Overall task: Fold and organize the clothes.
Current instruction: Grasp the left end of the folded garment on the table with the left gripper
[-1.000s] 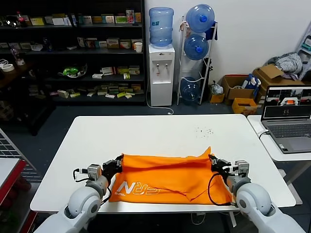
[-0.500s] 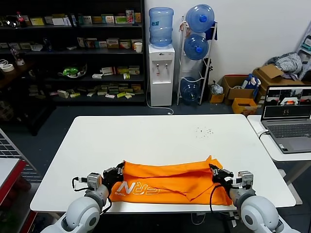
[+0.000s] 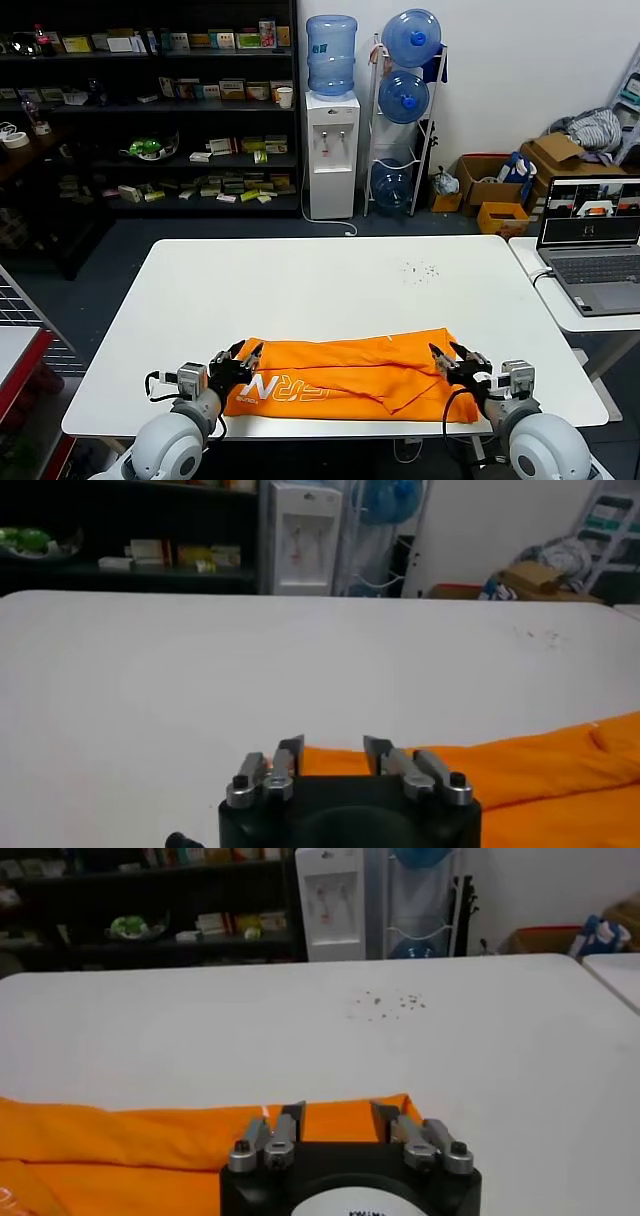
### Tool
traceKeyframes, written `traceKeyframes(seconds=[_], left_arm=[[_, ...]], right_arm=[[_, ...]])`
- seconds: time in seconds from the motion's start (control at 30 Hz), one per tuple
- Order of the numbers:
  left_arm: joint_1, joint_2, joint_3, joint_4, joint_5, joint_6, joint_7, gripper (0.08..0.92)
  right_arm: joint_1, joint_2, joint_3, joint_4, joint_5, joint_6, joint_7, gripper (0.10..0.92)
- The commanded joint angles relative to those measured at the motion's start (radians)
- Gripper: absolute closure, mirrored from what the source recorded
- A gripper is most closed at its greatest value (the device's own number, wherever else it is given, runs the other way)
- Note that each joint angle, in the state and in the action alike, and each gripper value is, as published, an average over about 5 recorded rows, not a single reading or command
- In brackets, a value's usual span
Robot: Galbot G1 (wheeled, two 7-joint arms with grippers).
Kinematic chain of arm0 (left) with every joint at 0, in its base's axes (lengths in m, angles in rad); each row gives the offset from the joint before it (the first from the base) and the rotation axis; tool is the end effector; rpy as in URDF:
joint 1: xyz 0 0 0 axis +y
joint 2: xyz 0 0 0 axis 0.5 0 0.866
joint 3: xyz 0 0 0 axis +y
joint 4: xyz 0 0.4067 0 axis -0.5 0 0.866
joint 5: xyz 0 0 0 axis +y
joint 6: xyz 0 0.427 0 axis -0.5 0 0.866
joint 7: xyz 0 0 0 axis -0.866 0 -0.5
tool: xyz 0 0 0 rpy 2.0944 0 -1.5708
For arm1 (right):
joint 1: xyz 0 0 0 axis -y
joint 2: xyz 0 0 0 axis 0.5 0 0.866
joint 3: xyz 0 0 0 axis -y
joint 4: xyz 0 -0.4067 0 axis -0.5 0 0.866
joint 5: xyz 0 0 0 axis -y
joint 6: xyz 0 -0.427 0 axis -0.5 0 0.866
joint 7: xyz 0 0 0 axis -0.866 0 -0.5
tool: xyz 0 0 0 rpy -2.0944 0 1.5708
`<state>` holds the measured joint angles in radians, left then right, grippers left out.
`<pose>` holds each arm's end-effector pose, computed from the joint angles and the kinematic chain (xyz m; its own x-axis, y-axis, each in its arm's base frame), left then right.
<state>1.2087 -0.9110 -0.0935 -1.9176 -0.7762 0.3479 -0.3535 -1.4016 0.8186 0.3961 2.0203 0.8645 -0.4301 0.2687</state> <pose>0.3105 0.0280 -0.3640 -0.8403 0.2218 0.4946 0.1991 0.9750 -0.0990 0.2901 -0.1154 -0.3152 -0.8350 -0.1640 0.5253 -0.1372 0.9865 0.0898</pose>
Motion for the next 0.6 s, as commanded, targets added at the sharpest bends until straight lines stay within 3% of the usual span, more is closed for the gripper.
traceKeyframes(seconds=[0.03, 0.17, 0.27, 0.6], left_arm=[[0.015, -0.018, -0.002, 0.033, 0.01, 0.01, 0.004, 0.423], [0.015, -0.033, 0.0, 0.054, 0.008, 0.009, 0.008, 0.285], [0.016, -0.036, 0.002, 0.062, 0.007, 0.007, 0.01, 0.207], [0.007, -0.036, -0.002, 0.094, -0.022, 0.005, 0.004, 0.179]], right_arm=[[-0.046, -0.001, 0.046, 0.014, -0.006, 0.015, -0.007, 0.35], [-0.07, 0.002, 0.066, 0.027, -0.009, 0.018, -0.009, 0.242], [-0.079, 0.004, 0.075, 0.032, -0.01, 0.019, -0.009, 0.209], [-0.082, 0.012, 0.073, 0.037, -0.013, 0.016, -0.006, 0.203]])
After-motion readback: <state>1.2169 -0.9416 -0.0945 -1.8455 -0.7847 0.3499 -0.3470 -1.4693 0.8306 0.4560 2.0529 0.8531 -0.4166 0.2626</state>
